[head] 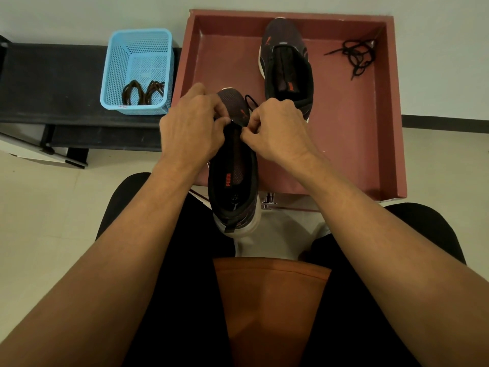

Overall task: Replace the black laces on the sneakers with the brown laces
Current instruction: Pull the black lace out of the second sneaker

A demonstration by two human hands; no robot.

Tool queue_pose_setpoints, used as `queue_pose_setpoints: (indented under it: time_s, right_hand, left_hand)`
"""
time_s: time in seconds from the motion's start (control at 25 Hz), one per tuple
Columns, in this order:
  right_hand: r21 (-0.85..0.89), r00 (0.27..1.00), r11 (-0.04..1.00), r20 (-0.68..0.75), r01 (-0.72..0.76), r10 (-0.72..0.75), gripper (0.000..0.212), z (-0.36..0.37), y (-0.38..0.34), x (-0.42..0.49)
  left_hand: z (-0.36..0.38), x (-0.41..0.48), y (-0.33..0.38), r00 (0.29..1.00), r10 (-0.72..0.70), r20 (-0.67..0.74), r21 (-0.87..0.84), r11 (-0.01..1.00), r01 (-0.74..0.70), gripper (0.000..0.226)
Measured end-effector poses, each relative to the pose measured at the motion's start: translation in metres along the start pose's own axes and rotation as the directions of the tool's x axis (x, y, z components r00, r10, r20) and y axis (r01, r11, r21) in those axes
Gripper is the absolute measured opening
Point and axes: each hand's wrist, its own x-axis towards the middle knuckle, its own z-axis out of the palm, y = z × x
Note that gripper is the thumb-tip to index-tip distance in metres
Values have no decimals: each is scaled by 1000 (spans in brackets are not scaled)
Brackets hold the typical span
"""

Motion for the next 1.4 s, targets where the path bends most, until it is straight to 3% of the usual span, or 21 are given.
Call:
queue_pose_setpoints:
  time_s: [0.2, 0.32, 0.4, 0.48, 0.56, 0.72, 1.0, 1.16, 1.28, 1.4]
  right_hand:
    - [24, 1000, 1000, -9, 5, -5, 13, 1, 2, 3]
    - [18, 1000, 1000, -18, 5, -4, 13, 3, 3, 4]
    - [17, 1000, 1000, -14, 5, -4, 13, 3, 3, 3]
    - [21, 1000, 1000, -2, 1, -1, 12, 2, 3, 3]
    - [21, 1000, 1000, 3, -4, 4, 13, 0, 3, 3]
    - [19, 1000, 1000, 2, 0, 0, 14, 1, 3, 4]
    - [8, 1000, 1000, -3, -5, 5, 11, 2, 3, 3]
    - [18, 1000, 1000, -8, 1, 0, 12, 1, 3, 4]
    - [27, 1000, 1000, -13, 8, -8, 13, 3, 4, 5]
    - [28, 1000, 1000, -10, 10, -10, 13, 5, 6, 5]
  left_hand:
    - [-13, 7, -26, 928, -340, -153, -32, 940, 340, 9]
    - [-12, 7, -33, 903, -401, -157, -15, 915, 404, 11]
    - [-8, 7, -29, 951, -289, -108, -31, 957, 288, 13]
    - [-1, 7, -22, 999, -32, -29, -82, 996, 30, 22]
    - [5, 8, -15, 980, 182, 75, -142, 975, -170, 29]
    - [9, 9, -9, 961, 255, 104, -170, 957, -235, 28]
    - [6, 9, -8, 990, 127, 59, -196, 974, -114, 7]
    - [-8, 12, -28, 992, -126, 32, -293, 947, 130, 4]
    - [-13, 11, -53, 921, -384, 71, -457, 808, 372, 4]
    - [-15, 10, -56, 900, -435, 39, -438, 802, 407, 2]
